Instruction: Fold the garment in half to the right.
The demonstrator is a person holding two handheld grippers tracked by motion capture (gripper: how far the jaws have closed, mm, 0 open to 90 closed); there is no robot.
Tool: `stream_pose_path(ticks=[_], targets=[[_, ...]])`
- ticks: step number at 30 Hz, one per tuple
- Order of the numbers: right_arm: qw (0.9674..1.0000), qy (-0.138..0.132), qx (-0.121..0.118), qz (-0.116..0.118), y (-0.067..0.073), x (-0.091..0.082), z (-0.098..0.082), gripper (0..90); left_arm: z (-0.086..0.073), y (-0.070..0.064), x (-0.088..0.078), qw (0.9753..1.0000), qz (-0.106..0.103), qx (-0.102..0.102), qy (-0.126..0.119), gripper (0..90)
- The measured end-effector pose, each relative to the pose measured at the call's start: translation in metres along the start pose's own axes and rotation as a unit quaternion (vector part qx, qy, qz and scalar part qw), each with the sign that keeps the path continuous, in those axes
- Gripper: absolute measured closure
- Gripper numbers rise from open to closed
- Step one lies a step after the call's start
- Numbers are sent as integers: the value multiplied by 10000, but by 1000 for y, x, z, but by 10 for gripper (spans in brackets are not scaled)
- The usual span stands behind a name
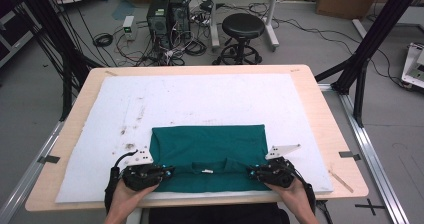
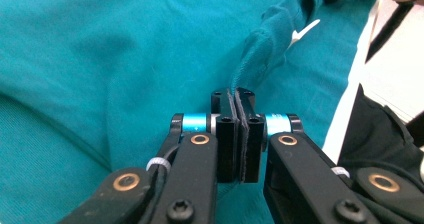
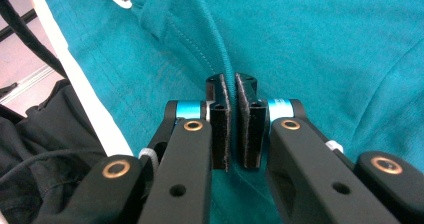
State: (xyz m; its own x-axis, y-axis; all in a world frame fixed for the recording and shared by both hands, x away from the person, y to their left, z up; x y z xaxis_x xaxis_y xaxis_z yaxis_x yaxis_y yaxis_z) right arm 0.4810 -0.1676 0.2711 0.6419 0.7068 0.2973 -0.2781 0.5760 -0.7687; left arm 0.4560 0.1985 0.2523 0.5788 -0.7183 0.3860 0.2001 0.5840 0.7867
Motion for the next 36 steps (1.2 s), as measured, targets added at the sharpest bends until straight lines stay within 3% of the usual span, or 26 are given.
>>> stream_pose_path(ticks=[2, 4, 7, 10, 13, 17, 21, 26, 30, 34, 36], targets=[[10000, -2, -22, 31, 1, -1, 0, 813, 0, -1, -1, 10000, 37, 22, -38, 830], [10000, -30, -14, 50, 3, -1, 3, 710, 3, -2, -3, 9999, 20, 0, -137, 718], [9999, -88, -112, 32, 9, 3, 12, 616, 10, -3, 0, 9998, -8, 48, -195, 677], [9997, -41, -255, 49, 16, 11, 22, 650, 15, -7, 10, 9997, -59, 223, -110, 716], [9993, -16, -372, 101, 22, 17, 25, 778, 15, -14, 15, 9993, -100, 360, -31, 877], [9991, -144, -397, 97, 25, 12, 20, 868, 11, -20, 12, 9990, -212, 391, 30, 883], [9991, -167, -345, 196, 28, 7, 9, 862, 2, -22, 5, 9992, -242, 304, 38, 884], [9988, -88, -352, 314, 32, 7, 2, 758, -7, -24, 4, 9992, -278, 264, 143, 851], [9982, -288, -292, 447, 36, 2, 11, 721, 6, -27, -3, 9988, -369, 251, -176, 741], [9968, -519, -277, 539, 38, 1, 25, 690, 23, -30, 1, 9982, -162, 405, -399, 699], [9960, -635, -239, 583, 39, 1, 31, 674, 27, -31, 8, 9981, -99, 476, -375, 684]])
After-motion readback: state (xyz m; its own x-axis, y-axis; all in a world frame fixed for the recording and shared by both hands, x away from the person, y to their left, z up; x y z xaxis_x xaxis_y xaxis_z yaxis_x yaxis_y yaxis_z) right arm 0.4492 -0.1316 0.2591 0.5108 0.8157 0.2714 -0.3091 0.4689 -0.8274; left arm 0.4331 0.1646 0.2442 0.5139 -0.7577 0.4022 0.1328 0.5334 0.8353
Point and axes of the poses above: each handheld gripper's, and its own axes: x roughly forward along the jaws, z roughly out of its top, y roughly to its left, the point moved 4 cm from there along x, roughly forward along the jaws, and after that the axes turned 1 degree about -y, right-handed, at the moved point
